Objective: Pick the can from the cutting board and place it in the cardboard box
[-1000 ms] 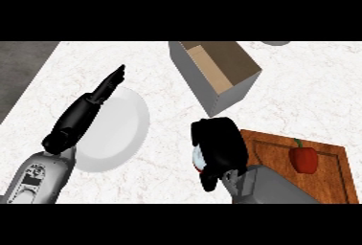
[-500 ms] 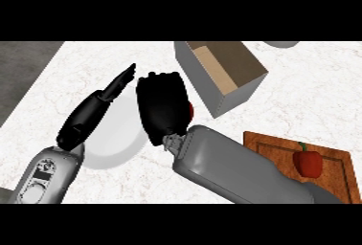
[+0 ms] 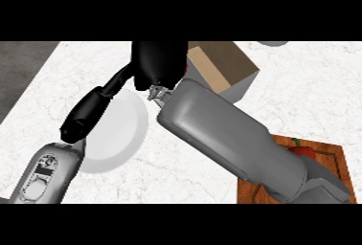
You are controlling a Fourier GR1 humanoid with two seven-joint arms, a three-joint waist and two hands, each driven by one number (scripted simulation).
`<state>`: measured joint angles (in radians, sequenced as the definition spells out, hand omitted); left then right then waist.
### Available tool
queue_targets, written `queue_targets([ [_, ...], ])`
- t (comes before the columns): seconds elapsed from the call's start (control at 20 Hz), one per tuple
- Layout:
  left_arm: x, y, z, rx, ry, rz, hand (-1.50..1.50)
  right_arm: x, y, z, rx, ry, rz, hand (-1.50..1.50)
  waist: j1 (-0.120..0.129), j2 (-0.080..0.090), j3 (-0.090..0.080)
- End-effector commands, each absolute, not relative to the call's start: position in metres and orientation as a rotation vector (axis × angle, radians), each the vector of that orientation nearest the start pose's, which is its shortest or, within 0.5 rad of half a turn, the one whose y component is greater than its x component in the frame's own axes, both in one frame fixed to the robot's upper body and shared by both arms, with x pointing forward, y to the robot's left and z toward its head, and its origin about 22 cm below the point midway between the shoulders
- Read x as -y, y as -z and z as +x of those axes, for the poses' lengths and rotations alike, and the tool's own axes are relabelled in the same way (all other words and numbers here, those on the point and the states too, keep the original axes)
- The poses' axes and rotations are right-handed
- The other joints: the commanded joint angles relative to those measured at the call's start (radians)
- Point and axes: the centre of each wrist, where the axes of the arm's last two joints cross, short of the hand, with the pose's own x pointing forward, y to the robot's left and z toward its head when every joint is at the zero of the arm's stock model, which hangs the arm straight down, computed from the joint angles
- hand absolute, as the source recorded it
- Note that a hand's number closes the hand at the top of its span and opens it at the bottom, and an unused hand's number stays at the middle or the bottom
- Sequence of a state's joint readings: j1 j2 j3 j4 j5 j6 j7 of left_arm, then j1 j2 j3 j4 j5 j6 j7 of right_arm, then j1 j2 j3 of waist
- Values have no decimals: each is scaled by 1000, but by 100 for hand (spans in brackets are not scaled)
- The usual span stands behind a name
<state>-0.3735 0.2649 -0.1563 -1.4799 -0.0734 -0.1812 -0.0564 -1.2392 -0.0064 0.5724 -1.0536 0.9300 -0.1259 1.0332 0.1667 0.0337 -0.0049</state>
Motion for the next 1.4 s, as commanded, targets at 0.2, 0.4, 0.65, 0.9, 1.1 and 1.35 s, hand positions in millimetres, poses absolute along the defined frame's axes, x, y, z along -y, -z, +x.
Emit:
queue_targets([
  [0.2, -229, -74, 313, 1774, 650, -8, 0, -40, -243, 384, 1483, -493, -1289, 150, -24, -5, 0],
  [0.4, -226, -72, 305, 1784, 628, -3, 0, -34, -242, 405, 1413, -540, -1365, 150, -44, -9, 1],
  [0.65, -233, -72, 311, 1765, 605, 33, 0, -10, -218, 429, 1237, -685, -1231, 150, -85, -8, 3],
  [0.9, -242, -62, 301, 1773, 582, 46, 0, 14, -185, 443, 1088, -793, -1075, 150, -93, -8, 3],
  [1.1, -249, -78, 299, 1780, 595, 60, 0, 26, -184, 452, 984, -887, -992, 150, -91, -11, 4],
  [1.35, -259, -72, 298, 1771, 579, 46, 0, 30, -177, 454, 928, -974, -841, -150, -109, -17, 4],
])
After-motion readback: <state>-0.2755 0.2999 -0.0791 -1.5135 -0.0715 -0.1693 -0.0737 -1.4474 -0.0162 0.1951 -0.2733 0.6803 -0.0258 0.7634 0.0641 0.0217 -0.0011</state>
